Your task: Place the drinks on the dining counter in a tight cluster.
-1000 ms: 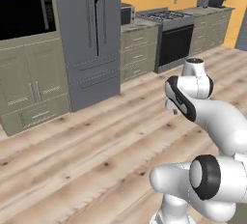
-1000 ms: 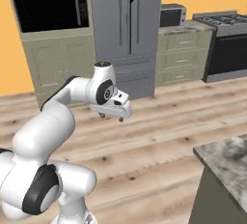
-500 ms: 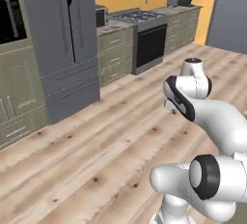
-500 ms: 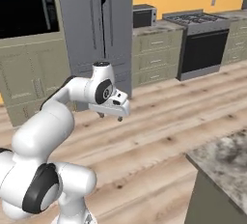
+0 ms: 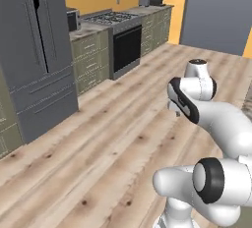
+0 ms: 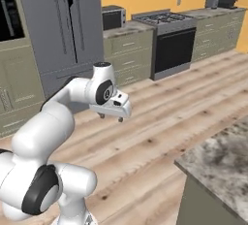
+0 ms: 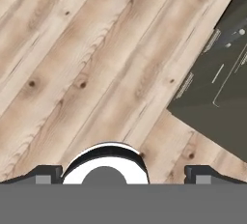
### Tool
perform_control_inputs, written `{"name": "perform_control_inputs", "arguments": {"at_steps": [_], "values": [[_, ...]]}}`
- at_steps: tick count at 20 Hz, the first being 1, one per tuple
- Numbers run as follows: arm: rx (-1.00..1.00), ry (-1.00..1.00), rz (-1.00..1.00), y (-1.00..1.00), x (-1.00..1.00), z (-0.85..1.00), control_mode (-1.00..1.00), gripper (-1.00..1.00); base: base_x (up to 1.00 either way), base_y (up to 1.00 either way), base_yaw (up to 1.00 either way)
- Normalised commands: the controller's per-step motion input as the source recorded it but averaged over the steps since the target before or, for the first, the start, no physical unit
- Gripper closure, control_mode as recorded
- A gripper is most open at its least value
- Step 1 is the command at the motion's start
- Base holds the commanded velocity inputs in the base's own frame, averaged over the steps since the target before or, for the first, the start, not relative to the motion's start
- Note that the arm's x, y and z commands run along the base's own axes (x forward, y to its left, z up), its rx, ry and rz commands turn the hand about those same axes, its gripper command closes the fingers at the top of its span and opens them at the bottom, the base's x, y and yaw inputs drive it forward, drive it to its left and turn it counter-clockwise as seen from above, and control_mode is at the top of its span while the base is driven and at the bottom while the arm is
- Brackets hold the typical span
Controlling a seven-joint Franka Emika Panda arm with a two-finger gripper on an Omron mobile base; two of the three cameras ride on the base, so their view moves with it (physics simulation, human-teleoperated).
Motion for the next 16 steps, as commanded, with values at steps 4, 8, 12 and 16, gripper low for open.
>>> {"name": "perform_control_inputs", "arguments": {"at_steps": [4,8,12,16], "values": [[0.0,0.0,0.0,0.0,0.0,0.0,1.0,-1.0,0.68,0.0,-0.24],[0.0,0.0,0.0,0.0,0.0,0.0,1.0,-1.0,0.67,0.0,-0.25],[0.0,0.0,0.0,0.0,0.0,0.0,1.0,-1.0,0.68,0.0,-0.25],[0.0,0.0,0.0,0.0,0.0,0.0,1.0,-1.0,0.69,0.01,-0.23]]}}
